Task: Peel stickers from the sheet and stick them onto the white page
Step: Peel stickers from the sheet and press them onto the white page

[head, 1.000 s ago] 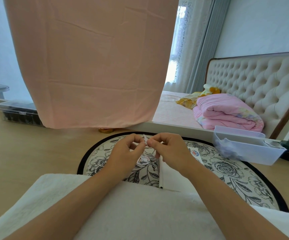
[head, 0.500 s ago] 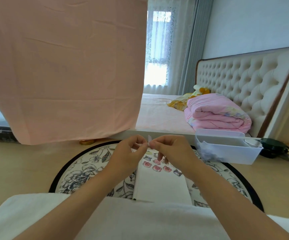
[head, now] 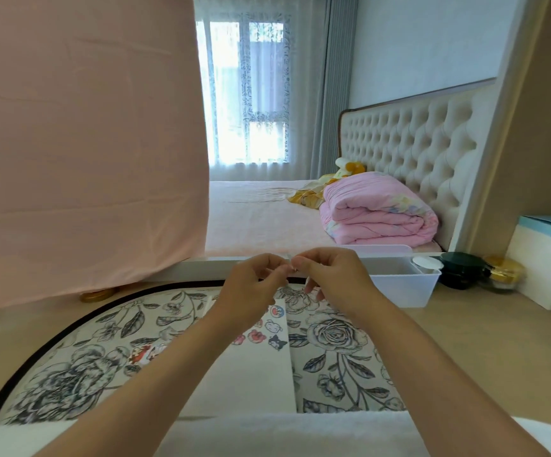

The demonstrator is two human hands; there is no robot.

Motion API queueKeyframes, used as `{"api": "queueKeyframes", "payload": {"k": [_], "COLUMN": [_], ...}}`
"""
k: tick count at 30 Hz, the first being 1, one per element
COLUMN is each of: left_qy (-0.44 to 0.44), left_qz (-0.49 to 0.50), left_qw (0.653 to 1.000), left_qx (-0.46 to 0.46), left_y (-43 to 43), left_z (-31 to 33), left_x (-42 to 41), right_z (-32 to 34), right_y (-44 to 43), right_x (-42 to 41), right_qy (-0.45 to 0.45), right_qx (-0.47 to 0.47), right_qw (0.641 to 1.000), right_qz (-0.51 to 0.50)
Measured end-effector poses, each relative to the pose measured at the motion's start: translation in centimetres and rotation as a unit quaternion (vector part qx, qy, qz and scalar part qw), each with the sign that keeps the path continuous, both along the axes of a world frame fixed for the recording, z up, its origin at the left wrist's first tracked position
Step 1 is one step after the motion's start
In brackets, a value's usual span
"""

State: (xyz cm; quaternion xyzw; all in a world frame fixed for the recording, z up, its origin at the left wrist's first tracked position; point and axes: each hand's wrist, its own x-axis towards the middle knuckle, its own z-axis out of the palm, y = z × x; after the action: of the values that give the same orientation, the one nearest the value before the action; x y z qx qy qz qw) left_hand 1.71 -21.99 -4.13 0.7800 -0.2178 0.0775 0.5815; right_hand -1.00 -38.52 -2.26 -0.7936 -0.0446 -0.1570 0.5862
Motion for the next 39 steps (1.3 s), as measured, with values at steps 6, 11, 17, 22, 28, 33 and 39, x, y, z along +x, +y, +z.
{"api": "queueKeyframes", "payload": {"k": [6, 11, 17, 22, 28, 33, 39], "left_qy": [0.018, 0.014, 0.007, 0.038, 0.072, 0.089, 0.155], "left_qz": [0.005, 0.041, 0.045, 0.021, 0.009, 0.011, -0.019], "left_qw": [0.999, 0.999, 0.997, 0.997, 0.995, 0.994, 0.987], "left_qx": [-0.029, 0.003, 0.061, 0.062, 0.069, 0.055, 0.029], "left_y": [-2.7, -4.1, -5.2, -5.3, -4.5, -2.6, 1.2], "left_z": [-0.1, -0.1, -0.2, -0.5, -1.2, -1.1, 0.3], "left_x": [0.2, 1.3, 2.7, 3.2, 3.0, 2.5, 1.8], "right_z": [-0.2, -0.5, -0.9, -2.1, -2.4, -0.4, -0.1], "right_y": [-2.2, -3.2, -6.0, -8.1, -7.6, -4.0, 1.5], "right_x": [0.4, 1.3, 2.5, 3.0, 2.6, 1.7, 0.8], "right_qy": [0.025, 0.038, -0.013, -0.046, -0.024, -0.047, -0.161], "right_qx": [0.012, -0.005, -0.056, -0.154, -0.228, -0.204, -0.386], "right_qw": [1.0, 0.999, 0.99, 0.955, 0.942, 0.971, 0.907], "right_qz": [-0.014, -0.022, -0.127, -0.25, -0.245, -0.118, -0.052]}}
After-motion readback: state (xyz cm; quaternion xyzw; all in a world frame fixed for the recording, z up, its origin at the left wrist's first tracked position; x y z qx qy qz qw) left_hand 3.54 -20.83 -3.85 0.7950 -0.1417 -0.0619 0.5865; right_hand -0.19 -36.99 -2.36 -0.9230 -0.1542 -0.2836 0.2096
